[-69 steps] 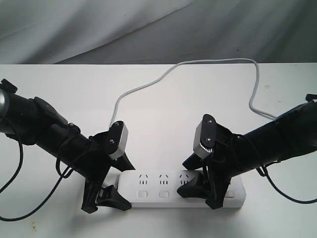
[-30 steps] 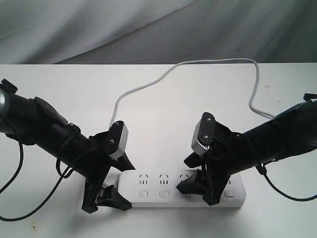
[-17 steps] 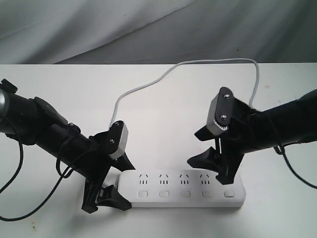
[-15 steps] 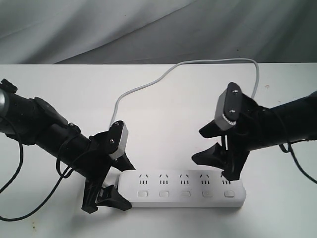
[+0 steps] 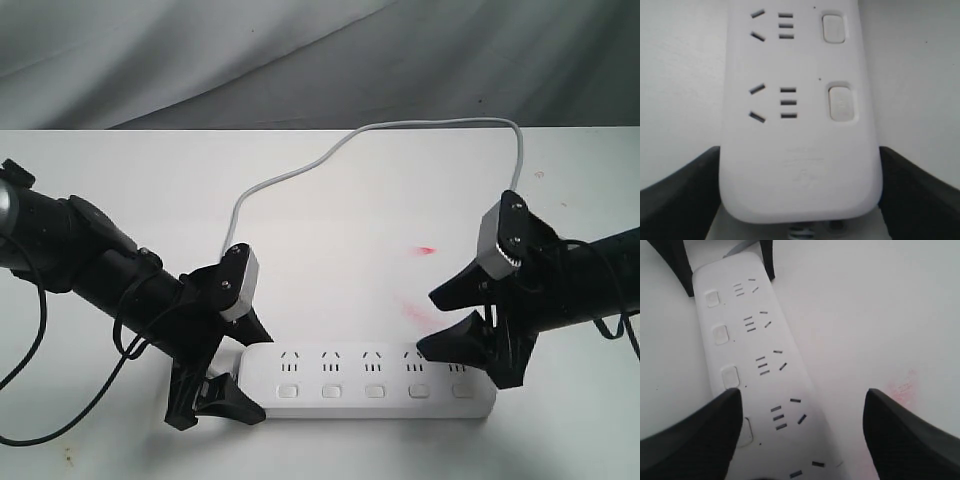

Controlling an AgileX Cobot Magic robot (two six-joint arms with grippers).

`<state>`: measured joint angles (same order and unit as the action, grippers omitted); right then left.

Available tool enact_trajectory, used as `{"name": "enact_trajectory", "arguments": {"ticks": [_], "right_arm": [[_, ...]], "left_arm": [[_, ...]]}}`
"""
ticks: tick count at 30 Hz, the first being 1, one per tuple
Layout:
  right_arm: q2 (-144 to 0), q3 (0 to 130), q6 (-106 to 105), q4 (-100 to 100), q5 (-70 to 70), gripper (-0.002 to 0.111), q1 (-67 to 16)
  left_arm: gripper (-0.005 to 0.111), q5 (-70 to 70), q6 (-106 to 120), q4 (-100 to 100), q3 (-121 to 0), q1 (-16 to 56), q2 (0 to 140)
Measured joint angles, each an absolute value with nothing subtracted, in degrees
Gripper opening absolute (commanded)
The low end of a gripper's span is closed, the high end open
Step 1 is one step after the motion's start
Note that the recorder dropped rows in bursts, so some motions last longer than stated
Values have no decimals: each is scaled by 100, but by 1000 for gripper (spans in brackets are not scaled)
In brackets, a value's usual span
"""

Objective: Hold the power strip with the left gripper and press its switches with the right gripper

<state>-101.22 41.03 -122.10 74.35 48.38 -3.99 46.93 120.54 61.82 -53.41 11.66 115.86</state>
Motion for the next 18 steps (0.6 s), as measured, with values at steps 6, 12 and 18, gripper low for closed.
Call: {"name": "enact_trajectory", "arguments": {"ticks": [6,12,18], "right_arm": [[-10458,4103,-12210,7330,4916,63,-399],[-10467,4103,-12210,7265,4858,63,-471],[-10568,4103,-12210,7241,4347,63,-933]], "left_arm": [[52,4693,12054,6182,-5341,1166,11586],[52,4693,12054,6182,-5341,1166,11586],[52,4693,12054,6182,-5341,1166,11586]]}}
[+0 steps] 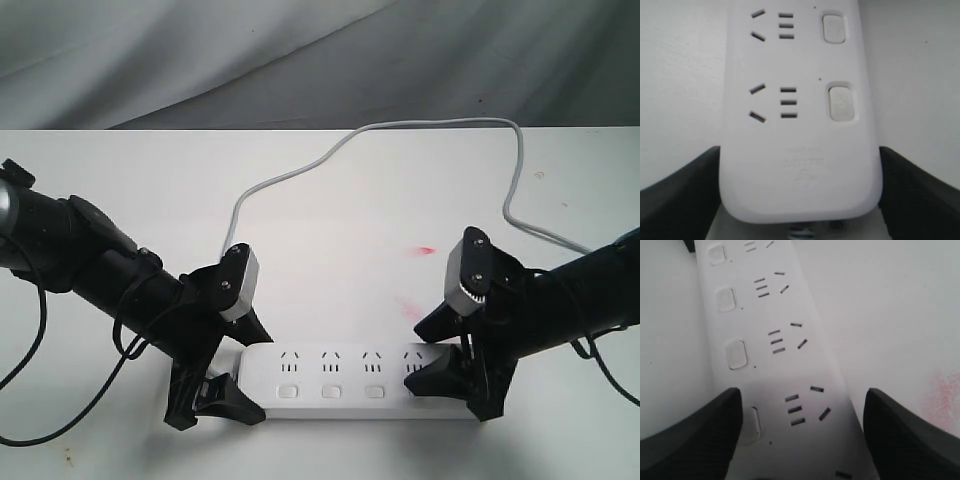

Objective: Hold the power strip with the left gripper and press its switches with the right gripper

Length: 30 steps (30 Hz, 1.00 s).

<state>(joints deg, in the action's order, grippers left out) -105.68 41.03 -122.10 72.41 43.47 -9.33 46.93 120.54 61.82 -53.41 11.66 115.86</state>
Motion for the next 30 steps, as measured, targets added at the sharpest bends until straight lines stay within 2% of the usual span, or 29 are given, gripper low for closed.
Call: {"name": "enact_trajectory", "arguments": {"ticks": [30], "right_arm": [[-10554,4044,-11980,7376,3781,63,-1083]], "left_arm": [[52,4693,12054,6194,-5341,1166,11586]]}}
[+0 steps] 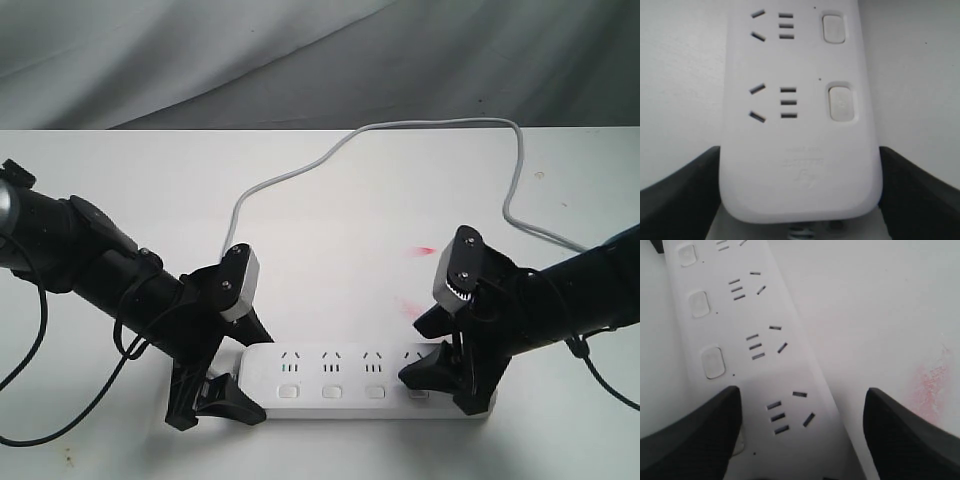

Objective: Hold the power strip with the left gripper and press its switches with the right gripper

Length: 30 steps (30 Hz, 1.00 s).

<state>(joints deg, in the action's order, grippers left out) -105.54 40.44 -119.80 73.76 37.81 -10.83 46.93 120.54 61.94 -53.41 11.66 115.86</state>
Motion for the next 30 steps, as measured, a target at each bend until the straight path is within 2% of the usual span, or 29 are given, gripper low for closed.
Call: {"name": "enact_trajectory", "arguments": {"ticks": [30], "right_arm": [[-10152,3895,-11899,7061,3459,63,-1083]], "left_arm": [[52,4693,12054,6194,-5341,1166,11586]]}}
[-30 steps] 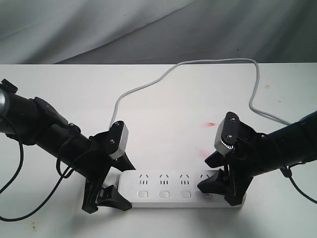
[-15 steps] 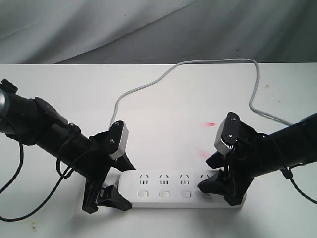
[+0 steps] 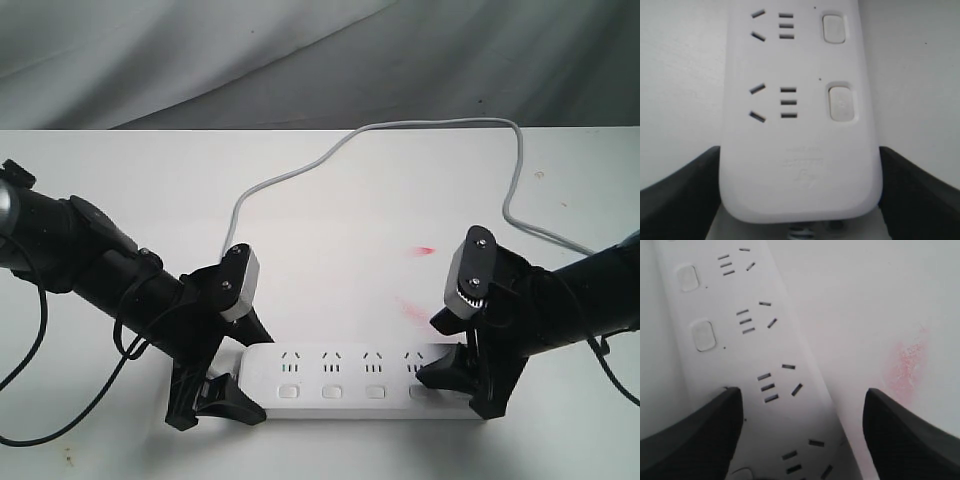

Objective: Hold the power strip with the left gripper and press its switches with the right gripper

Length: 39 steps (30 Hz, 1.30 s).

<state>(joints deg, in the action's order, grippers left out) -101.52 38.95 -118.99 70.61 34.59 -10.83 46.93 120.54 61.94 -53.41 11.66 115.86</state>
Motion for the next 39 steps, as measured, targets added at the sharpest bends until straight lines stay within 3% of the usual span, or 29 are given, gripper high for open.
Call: {"name": "enact_trajectory", "arguments": {"ticks": [39], "right_arm": [[-10430,3858,-12194,7593,3764,63,-1083]], "left_arm": [[52,4693,12054,6183,-5341,1166,11586]]}}
